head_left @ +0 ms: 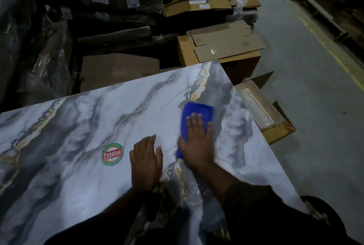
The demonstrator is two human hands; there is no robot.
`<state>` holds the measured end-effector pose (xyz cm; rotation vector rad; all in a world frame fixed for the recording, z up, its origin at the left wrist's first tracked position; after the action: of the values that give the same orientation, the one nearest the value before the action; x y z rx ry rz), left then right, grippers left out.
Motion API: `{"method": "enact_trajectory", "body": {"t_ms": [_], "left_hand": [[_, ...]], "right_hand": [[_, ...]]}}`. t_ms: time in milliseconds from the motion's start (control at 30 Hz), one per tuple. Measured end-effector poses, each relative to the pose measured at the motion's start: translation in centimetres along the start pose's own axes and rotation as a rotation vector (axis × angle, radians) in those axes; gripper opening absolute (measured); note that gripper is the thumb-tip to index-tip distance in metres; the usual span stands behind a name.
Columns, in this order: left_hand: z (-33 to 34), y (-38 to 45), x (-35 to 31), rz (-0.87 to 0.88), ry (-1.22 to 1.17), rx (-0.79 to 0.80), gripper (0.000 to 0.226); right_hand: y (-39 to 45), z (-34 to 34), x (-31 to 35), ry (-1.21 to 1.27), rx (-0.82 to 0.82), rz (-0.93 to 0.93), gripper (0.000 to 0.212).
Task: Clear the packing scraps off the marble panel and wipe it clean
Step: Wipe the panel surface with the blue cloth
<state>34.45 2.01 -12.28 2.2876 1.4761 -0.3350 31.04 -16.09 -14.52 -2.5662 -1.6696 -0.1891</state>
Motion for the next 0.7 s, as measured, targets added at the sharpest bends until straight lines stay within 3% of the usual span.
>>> {"method": "enact_trajectory", "body": {"t_ms": [100,167,233,300,433,700], "left_hand": [[-0.5,1.5,0.8,-0.072,-0.138,-0.075,0.047],[-0.7,2.6,1.5,-0.081,-0.168,-0.084,0.048],[-0.8,4.0,2.5,-0.067,-0.097,-0.069,0.047],[-0.5,5.4,3.9,-0.082,-0.011,-0.045,0.051],[0.1,8.1,6.8,-0.133,0.007,-0.012,0.064],[0.1,9.1,7.6,-0.114,0.034,-0.024,0.063]], "right_hand": [[-2.9,0.9,5.9,0.078,0.060,-0.376,0.073],[-4.8,0.8,5.4,0.068,0.088,-0.560,0.072],[-5.2,0.5,2.4,0.069,0.087,-0.608,0.072],[-3.7,-0.3,-2.1,0.096,0.029,-0.443,0.072],[2.8,-1.6,-9.6,0.075,-0.032,0.054,0.075],[15.2,-1.1,-6.7,-0.026,-0.038,0.149,0.074]]}}
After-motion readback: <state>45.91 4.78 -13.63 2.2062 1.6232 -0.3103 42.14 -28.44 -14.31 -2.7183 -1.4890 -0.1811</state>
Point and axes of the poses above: each hand's wrist, its own y-axis towards the middle knuckle, its own z-axis out of the palm, x = y × z, the point moved 7 cm from there along y, towards the middle knuckle, and after that the axes turned 4 degrees about -y, right-handed, at the moved point
